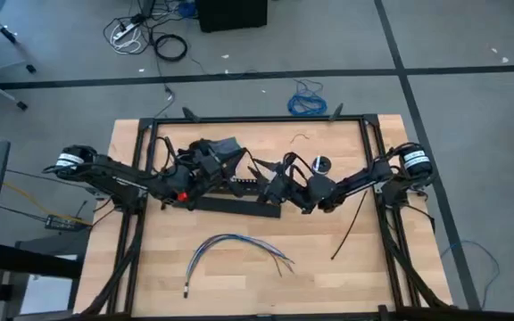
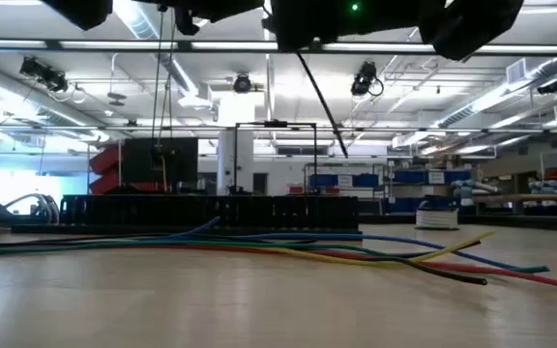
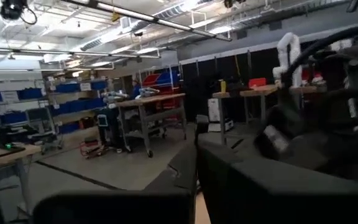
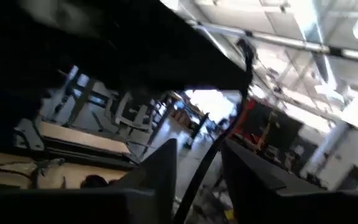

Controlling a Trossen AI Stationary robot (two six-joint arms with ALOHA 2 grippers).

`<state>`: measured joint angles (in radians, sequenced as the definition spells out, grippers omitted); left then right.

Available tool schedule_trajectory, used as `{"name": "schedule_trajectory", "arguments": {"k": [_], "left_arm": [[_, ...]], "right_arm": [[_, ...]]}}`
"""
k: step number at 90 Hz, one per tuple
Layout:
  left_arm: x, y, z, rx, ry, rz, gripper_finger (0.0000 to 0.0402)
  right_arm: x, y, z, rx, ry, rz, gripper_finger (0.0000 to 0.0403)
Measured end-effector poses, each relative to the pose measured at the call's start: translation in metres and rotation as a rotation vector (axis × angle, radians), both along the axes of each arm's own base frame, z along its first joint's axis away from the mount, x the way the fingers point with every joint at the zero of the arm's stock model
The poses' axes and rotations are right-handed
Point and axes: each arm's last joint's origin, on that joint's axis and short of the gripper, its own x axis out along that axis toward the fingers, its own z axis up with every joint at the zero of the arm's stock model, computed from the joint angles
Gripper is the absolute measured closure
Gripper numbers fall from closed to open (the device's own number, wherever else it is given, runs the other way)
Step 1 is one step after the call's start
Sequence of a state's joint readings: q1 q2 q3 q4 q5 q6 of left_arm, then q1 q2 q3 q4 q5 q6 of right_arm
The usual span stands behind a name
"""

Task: Ziptie cables
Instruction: Prepare the left black zip tie

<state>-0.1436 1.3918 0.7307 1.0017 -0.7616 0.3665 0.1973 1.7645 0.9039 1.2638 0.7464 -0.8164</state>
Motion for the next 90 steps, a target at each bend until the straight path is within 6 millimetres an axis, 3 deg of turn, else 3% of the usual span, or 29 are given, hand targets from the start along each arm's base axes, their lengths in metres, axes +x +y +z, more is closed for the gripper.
{"name": "schedule_trajectory", "arguments": {"k": [21, 44, 64, 79, 85, 90], "left_arm": [[0.002, -0.003, -0.005, 0.088, 0.116, 0.001, 0.0401], [-0.006, -0.009, 0.001, 0.138, 0.166, 0.039, 0.0401], [-0.027, -0.023, 0.018, 0.161, 0.187, -0.193, 0.0401], [-0.035, -0.029, 0.027, 0.102, 0.222, -0.51, 0.0401], [-0.036, -0.032, 0.031, 0.084, 0.22, -0.63, 0.0401], [-0.037, -0.035, 0.034, 0.082, 0.222, -0.721, 0.0401]], "right_arm": [[-0.006, 0.008, 0.006, -0.065, 0.027, -0.076, 0.0232], [-0.02, 0.027, 0.02, 0.015, 0.017, -0.155, 0.023], [-0.046, 0.048, 0.044, 0.072, 0.048, -0.252, 0.0239], [-0.064, 0.061, 0.065, 0.099, 0.029, -0.056, 0.0263], [-0.071, 0.063, 0.071, 0.141, 0.045, 0.163, 0.0275], [-0.077, 0.06, 0.073, 0.215, 0.094, 0.452, 0.0285]]}}
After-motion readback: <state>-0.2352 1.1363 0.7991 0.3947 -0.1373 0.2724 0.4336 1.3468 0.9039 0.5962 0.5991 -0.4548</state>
